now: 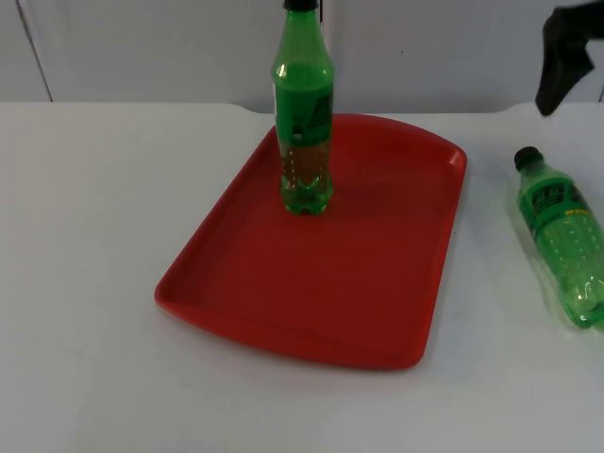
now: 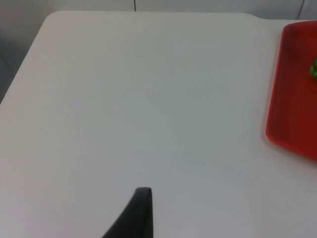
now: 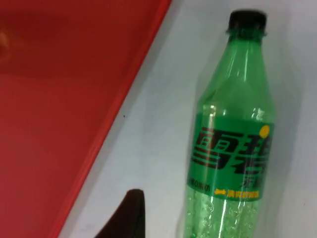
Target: Place the bottle upright on the tray.
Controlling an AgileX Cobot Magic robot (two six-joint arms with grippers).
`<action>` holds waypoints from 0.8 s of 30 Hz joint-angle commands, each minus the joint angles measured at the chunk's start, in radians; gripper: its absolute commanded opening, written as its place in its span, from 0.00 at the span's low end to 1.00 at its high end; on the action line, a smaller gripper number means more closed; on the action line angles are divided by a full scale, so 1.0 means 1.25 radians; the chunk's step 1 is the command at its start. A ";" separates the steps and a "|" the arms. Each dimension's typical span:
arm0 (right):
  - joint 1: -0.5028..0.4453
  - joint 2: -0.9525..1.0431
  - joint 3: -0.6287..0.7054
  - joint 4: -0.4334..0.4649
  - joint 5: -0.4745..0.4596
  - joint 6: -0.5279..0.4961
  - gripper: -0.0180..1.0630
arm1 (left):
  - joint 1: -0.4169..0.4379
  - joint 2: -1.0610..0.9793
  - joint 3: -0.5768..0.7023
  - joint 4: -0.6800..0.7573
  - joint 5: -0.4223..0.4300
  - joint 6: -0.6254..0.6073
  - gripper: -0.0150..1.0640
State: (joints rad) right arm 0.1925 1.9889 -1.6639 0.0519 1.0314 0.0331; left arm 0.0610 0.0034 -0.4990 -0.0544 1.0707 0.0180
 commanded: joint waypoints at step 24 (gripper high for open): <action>0.001 0.249 -0.050 -0.058 -0.098 0.093 0.96 | -0.006 -0.003 0.004 -0.006 0.002 0.002 0.99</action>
State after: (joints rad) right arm 0.1925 2.2789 -1.7211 -0.0170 0.9358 0.1370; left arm 0.0610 0.0034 -0.4990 -0.0544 1.0707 0.0180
